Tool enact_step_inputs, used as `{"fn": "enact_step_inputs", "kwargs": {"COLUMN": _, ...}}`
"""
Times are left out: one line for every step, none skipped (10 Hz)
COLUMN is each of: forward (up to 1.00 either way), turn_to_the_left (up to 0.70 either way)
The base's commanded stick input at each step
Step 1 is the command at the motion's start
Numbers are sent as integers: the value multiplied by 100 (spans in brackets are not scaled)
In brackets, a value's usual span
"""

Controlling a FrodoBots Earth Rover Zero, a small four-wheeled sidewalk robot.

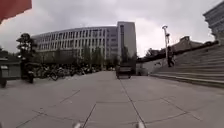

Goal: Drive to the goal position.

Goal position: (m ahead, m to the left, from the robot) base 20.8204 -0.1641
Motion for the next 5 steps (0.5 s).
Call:
{"fn": "enact_step_inputs", "kwargs": {"forward": 69, "turn_to_the_left": 0}}
{"fn": "enact_step_inputs", "kwargs": {"forward": 69, "turn_to_the_left": 0}}
{"fn": "enact_step_inputs", "kwargs": {"forward": 69, "turn_to_the_left": 0}}
{"fn": "enact_step_inputs", "kwargs": {"forward": 69, "turn_to_the_left": 0}}
{"fn": "enact_step_inputs", "kwargs": {"forward": 69, "turn_to_the_left": 0}}
